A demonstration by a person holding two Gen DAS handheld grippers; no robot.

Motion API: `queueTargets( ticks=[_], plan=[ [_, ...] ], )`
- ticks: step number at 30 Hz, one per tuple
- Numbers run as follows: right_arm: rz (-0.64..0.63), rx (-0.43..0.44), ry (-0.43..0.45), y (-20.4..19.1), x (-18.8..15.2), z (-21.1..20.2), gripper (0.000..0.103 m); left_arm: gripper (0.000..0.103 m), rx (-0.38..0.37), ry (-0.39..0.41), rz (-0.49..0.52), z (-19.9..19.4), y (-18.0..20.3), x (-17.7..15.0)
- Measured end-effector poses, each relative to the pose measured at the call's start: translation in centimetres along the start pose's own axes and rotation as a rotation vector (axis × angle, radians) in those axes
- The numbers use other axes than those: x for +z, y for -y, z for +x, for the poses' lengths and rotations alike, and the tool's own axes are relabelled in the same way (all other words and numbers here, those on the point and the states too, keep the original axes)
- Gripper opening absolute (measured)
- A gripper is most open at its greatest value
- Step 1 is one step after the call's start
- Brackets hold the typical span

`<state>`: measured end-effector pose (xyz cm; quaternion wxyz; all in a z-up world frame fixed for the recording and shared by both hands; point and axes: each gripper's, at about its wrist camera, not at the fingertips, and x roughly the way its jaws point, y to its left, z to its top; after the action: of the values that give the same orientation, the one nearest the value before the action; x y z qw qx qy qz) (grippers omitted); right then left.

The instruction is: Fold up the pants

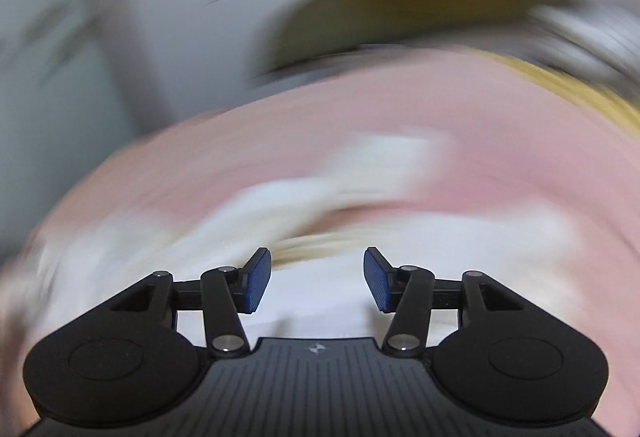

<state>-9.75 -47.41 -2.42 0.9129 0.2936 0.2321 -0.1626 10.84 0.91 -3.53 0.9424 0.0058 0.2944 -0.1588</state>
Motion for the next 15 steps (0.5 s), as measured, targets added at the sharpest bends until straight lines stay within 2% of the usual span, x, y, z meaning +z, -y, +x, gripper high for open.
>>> queueTargets(
  ticks=[2,4,7,10,13,15],
  plan=[
    [0.220,0.009,0.043,4.1,-0.9,-1.7,0.051,0.050,-0.049,-0.014,0.086,1.3,2.7,-0.3],
    [0.354,0.008,0.040,6.4,-2.3,-2.7,0.051,0.050,-0.082,-0.017,0.163,2.5,4.8,-0.8],
    [0.413,0.033,-0.014,7.0,-4.0,-2.7,0.051,0.051,-0.105,-0.012,0.251,4.2,7.0,-2.0],
    [0.439,0.093,-0.083,6.7,-5.2,-1.1,0.050,0.054,-0.101,-0.008,0.281,4.9,8.5,-3.3],
    [0.446,0.113,-0.044,6.5,-4.7,0.4,0.049,0.058,-0.089,0.008,0.280,5.6,8.6,-4.0],
    [0.473,0.121,0.016,7.3,-4.3,1.4,0.049,0.059,-0.088,0.011,0.274,6.0,8.9,-3.9]
  ],
)
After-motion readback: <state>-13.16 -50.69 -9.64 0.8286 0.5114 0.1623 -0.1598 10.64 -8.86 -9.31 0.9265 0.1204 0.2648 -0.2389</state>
